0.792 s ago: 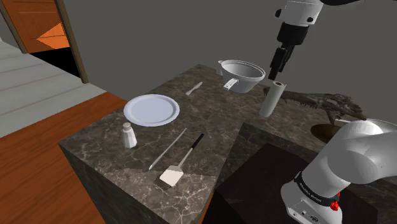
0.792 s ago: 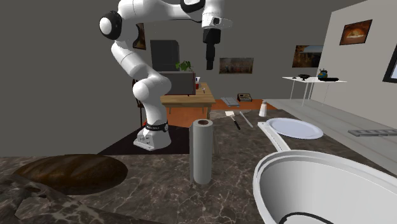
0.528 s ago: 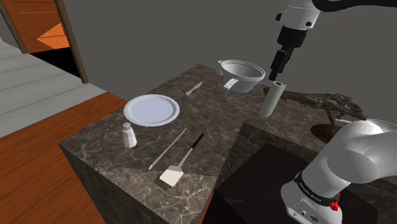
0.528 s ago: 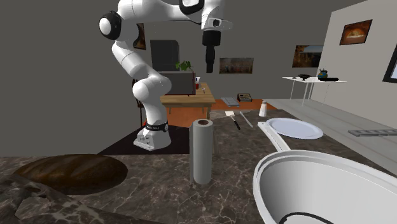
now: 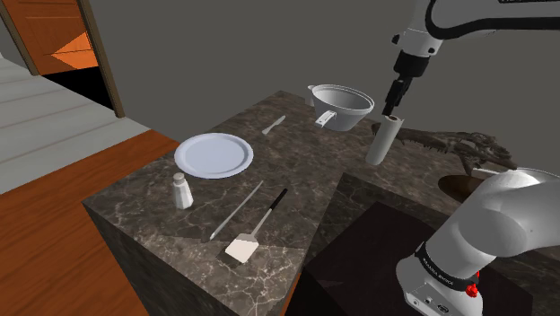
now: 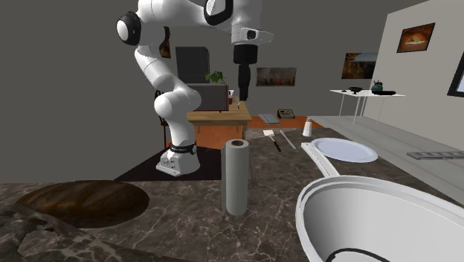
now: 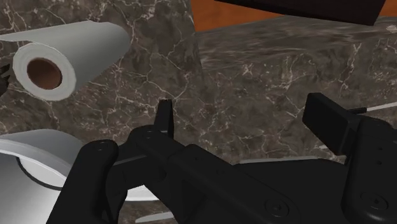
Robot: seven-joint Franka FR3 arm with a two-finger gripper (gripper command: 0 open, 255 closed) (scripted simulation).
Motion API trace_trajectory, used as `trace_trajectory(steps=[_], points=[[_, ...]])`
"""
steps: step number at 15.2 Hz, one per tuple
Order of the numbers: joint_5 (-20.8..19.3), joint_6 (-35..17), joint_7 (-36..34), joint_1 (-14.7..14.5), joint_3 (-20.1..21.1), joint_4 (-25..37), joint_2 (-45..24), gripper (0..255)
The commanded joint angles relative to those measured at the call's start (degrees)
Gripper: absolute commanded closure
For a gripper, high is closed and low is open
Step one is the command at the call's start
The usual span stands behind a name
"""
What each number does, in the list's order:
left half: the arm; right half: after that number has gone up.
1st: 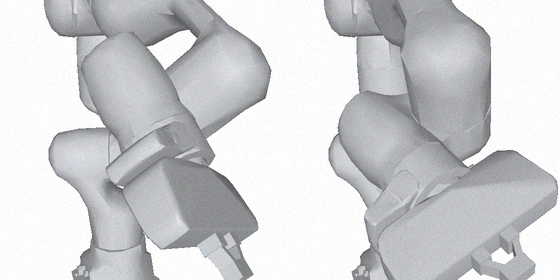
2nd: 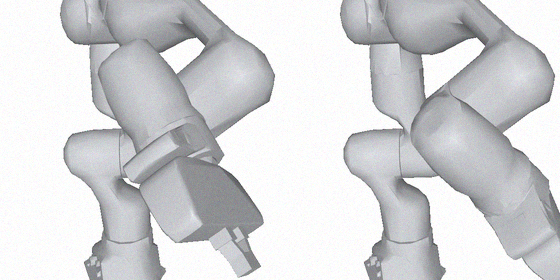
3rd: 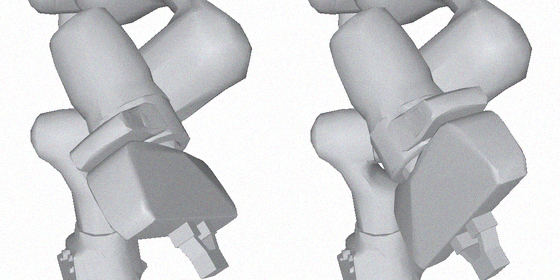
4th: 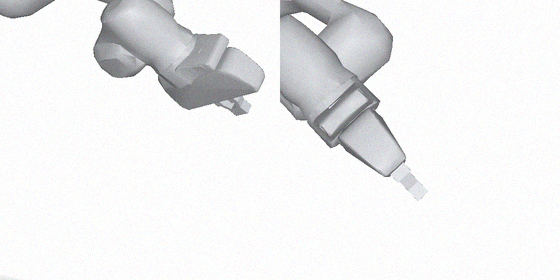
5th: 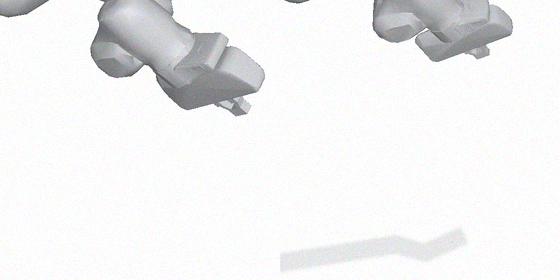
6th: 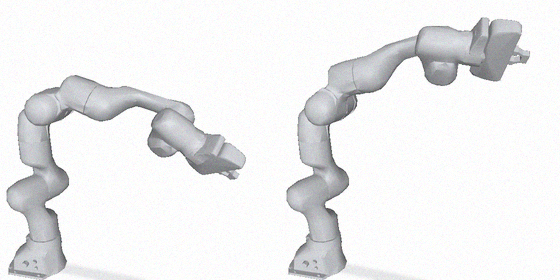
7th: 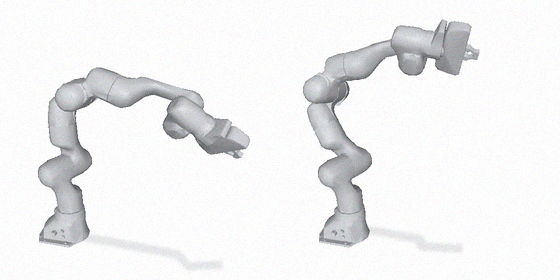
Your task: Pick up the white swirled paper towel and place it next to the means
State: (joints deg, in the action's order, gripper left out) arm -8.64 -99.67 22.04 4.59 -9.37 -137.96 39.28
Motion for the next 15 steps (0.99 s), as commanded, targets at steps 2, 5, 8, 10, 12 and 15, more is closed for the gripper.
trace_trajectory(steps=[2, 5, 8, 10, 12, 15], points=[[-1.71, -4.31, 3.75, 1.04, -3.71, -0.1, -3.29, 0], [-2.81, -8.14, 7.47, 1.84, -7.34, 0.71, -7.04, 0], [-3.23, -11.88, 11.33, 2.35, -10.98, 2.19, -11.41, 0], [-3.04, -14.29, 14.04, 2.51, -13.42, 3.54, -14.64, 0], [-2.38, -16.6, 16.91, 2.56, -15.83, 5.19, -18.12, 0], [-1.56, -18.97, 19.15, 2.55, -17.67, 6.02, -21.06, 0]])
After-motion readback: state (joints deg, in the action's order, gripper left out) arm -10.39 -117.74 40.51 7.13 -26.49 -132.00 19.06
